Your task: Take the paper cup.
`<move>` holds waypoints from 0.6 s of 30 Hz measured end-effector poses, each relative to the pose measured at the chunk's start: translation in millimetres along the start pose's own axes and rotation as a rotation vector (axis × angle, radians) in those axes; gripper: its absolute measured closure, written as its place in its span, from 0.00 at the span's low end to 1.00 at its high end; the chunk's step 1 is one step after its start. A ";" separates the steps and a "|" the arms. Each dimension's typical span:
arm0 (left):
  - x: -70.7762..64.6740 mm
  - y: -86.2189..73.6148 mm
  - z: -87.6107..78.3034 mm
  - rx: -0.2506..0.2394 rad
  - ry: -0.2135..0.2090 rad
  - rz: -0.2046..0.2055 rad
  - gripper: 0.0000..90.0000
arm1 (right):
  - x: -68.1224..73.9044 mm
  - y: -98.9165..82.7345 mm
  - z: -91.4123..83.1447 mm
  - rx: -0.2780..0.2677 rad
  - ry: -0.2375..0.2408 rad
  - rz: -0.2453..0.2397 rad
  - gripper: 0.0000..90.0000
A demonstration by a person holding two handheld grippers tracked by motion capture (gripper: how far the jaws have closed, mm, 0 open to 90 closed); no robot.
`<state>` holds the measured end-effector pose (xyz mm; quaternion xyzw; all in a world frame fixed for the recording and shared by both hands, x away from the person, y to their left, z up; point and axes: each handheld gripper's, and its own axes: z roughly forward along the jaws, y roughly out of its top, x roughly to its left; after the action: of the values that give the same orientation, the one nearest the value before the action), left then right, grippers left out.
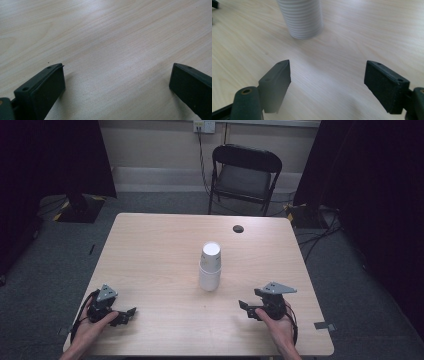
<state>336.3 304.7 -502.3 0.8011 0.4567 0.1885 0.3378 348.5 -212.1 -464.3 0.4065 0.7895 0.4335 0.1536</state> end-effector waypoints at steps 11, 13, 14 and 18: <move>-0.1 0.2 0.5 -0.002 0.000 -0.004 0.00 | 18.7 39.6 12.0 -0.078 0.061 -0.068 0.26; -0.1 0.3 0.5 -0.003 0.000 -0.004 0.00 | 24.9 50.1 15.8 -0.084 0.081 -0.097 0.26; -0.1 0.3 0.5 -0.003 0.000 -0.004 0.00 | 24.9 50.1 15.8 -0.084 0.081 -0.097 0.26; -0.1 0.3 0.4 -0.001 0.001 -0.003 0.00 | 31.9 65.8 19.9 -0.103 0.110 -0.129 0.26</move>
<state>336.7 304.4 -502.5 0.8001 0.4579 0.1886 0.3386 374.0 -157.0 -419.0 0.3219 0.7978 0.4846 0.1583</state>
